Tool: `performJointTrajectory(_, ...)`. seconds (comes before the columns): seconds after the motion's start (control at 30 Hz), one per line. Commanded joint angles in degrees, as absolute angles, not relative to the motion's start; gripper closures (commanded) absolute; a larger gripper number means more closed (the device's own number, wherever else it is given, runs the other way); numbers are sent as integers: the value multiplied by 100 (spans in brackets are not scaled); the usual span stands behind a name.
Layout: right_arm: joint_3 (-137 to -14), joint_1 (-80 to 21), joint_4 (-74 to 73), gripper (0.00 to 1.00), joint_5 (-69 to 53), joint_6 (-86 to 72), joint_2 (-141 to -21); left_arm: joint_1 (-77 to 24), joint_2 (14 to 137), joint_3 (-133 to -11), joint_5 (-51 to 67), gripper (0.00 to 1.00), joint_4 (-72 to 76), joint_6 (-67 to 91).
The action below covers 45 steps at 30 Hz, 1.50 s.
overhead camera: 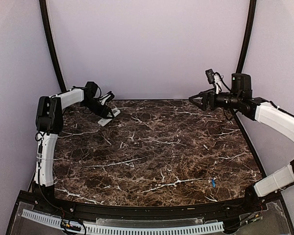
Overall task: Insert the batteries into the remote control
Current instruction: Pick up the remote control from the center of the board, then pass from the left arm to the right
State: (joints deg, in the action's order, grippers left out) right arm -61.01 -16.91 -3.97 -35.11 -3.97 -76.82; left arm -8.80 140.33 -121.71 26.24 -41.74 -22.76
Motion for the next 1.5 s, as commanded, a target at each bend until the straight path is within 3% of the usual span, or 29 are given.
performJointTrajectory(0.0, -6523, -1938, -272, 1, -3870, -598, -7300, -1686, 11860, -10935, 3760, 100, -2222, -1189)
performJointTrajectory(0.1, -6661, -2163, -68, 2, -4337, -617, -7136, -2465, 10717, -9175, 4042, 100, -71, -534)
performJointTrajectory(0.13, -6662, -2253, 100, 1, -4518, -658, -7101, -2590, 10258, -8802, 4082, 100, 1266, -201)
performJointTrajectory(0.23, -6594, -2586, 634, 2, -4801, -822, -7033, -3089, 9766, -7384, 4018, 100, 4396, 1831)
performJointTrajectory(0.27, -6573, -2709, 811, 1, -4844, -860, -7031, -3166, 9754, -7238, 3894, 100, 5606, 2195)
performJointTrajectory(0.33, -6554, -3071, 1119, 1, -4847, -887, -7070, -3379, 9862, -7104, 3820, 100, 6608, 3034)
performJointTrajectory(0.53, -6573, -3633, 1879, 1, -4805, -1212, -7466, -3913, 10124, -7227, 3878, 100, 7808, 3934)
performJointTrajectory(0.9, -6910, -4060, 2206, 4, -4408, -1285, -8340, -4347, 10099, -7250, 4091, 100, 7638, 3484)
performJointTrajectory(1.07, -7118, -4159, 2192, 32, -4642, -1184, -8548, -4428, 10160, -7203, 4068, 100, 7659, 3508)
performJointTrajectory(1.27, -6957, -4208, 2366, 81, -4578, -1094, -8457, -4451, 10186, -7220, 4044, 100, 7570, 3441)
performJointTrajectory(1.37, -6937, -4221, 2155, 92, -4333, -912, -8338, -4454, 10174, -7196, 3997, 100, 7473, 3409)
performJointTrajectory(1.4, -6935, -4219, 2038, 96, -4188, -832, -8287, -4450, 10144, -7188, 3954, 95, 7361, 3373)
performJointTrajectory(1.43, -6927, -4223, 1826, 100, -3987, -710, -8217, -4450, 10117, -7152, 3841, 70, 7293, 3271)
performJointTrajectory(1.47, -6934, -4223, 1636, 100, -3721, -602, -8157, -4449, 10039, -7127, 3716, 56, 7123, 3196)
